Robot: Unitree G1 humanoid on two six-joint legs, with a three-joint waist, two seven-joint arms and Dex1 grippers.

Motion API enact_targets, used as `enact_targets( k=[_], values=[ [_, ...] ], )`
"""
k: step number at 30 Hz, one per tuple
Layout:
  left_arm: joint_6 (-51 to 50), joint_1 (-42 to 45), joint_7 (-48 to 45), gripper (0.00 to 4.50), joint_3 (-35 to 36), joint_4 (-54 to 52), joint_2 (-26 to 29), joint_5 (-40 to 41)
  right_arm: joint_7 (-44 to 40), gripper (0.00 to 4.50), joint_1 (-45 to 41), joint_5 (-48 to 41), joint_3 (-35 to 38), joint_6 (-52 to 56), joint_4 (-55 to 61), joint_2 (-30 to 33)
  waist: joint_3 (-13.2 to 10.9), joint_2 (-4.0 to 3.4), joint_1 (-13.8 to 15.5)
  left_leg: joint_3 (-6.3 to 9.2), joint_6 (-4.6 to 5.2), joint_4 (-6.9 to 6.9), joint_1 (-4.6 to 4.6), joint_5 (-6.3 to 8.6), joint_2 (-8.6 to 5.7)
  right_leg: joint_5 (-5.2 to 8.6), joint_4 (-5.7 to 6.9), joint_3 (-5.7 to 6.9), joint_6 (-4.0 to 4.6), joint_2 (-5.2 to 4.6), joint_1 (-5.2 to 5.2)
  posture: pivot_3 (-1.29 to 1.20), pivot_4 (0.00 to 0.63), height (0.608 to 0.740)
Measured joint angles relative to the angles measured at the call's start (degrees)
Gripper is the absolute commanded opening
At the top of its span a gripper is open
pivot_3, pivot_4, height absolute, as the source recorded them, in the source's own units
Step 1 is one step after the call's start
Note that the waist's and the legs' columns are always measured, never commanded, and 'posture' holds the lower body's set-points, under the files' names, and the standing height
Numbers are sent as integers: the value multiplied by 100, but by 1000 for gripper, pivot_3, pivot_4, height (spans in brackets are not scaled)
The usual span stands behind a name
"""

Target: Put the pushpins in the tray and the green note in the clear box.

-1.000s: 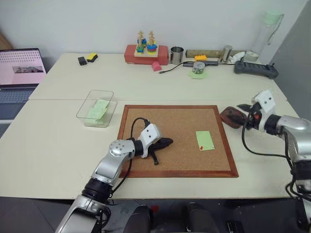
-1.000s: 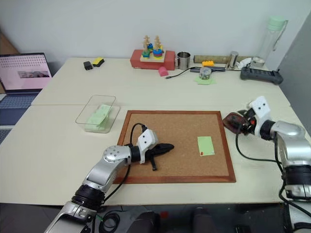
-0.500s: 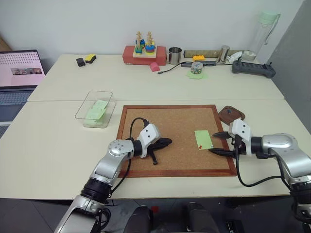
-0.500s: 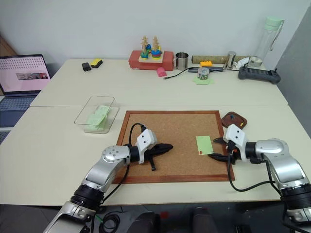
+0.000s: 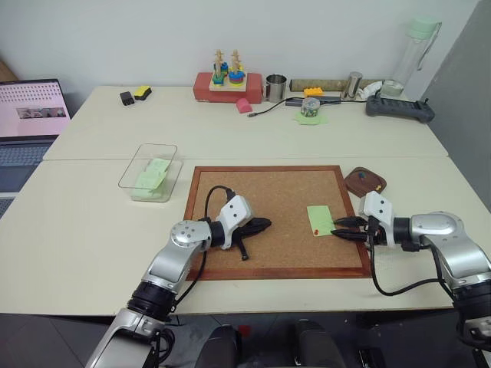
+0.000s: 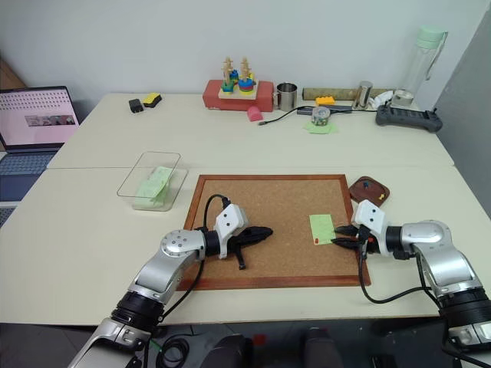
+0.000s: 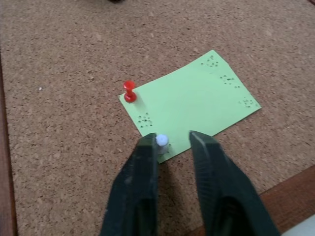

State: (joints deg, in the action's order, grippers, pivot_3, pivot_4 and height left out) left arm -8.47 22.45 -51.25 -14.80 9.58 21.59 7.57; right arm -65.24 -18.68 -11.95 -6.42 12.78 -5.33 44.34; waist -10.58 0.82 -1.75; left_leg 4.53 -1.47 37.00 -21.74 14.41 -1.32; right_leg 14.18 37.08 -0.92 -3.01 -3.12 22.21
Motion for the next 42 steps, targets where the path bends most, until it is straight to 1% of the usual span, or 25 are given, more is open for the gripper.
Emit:
enact_targets(
  k=[1,7,12,17,25,29,33,39,41,42],
  values=[
    [-2,0,1,0,2,0,0,0,-25,32,0,0,-9,-9,0,0,0,0,-1,0,0,0,0,0,0,0,0,0,0,0,0,0,150,740],
    [-4,-3,-5,0,5,-2,1,2,-97,32,7,-37,-9,20,30,1,0,0,-3,1,0,0,1,0,1,0,0,0,0,0,0,0,150,740],
    [7,-14,0,0,17,-8,7,4,-114,32,58,-285,98,412,190,17,0,0,-1,4,0,-1,-1,0,1,0,0,0,0,0,1,0,150,740],
    [12,-16,33,0,14,-2,9,2,-154,32,19,-708,366,732,490,22,0,0,-2,5,0,0,0,0,1,0,0,-1,0,0,0,0,150,740],
    [21,-15,39,0,11,7,14,0,36,32,-188,-1122,817,1301,509,19,0,0,-3,4,0,0,1,0,1,0,0,-1,0,0,0,0,150,740],
    [22,-11,44,0,0,7,17,-2,550,32,-516,-1175,1097,1411,263,-164,0,0,-3,3,0,0,0,0,0,0,0,-3,0,0,0,0,150,740],
    [26,-11,32,0,-9,-1,36,-2,1743,32,-1032,-433,1094,1169,-744,-401,3,2,-2,-9,0,-1,0,0,-2,-1,1,-2,2,1,3,0,150,740],
    [27,-10,32,0,-10,-4,36,-2,2729,32,-1388,218,1070,931,-1702,-647,5,-1,-3,-10,0,-3,-1,0,-1,-2,4,-5,3,0,5,0,150,740],
    [27,-10,32,0,-11,-5,35,-2,2818,450,-1423,319,1044,861,-1887,-698,5,-1,-4,-11,0,-3,-1,0,-2,-2,3,-5,3,0,4,0,150,740],
    [27,-10,32,0,-11,-5,35,-2,2858,461,-1429,393,1010,813,-2007,-731,5,-1,-3,-11,0,-3,-1,0,-2,-1,4,-4,3,0,4,0,150,740]
  ],
)
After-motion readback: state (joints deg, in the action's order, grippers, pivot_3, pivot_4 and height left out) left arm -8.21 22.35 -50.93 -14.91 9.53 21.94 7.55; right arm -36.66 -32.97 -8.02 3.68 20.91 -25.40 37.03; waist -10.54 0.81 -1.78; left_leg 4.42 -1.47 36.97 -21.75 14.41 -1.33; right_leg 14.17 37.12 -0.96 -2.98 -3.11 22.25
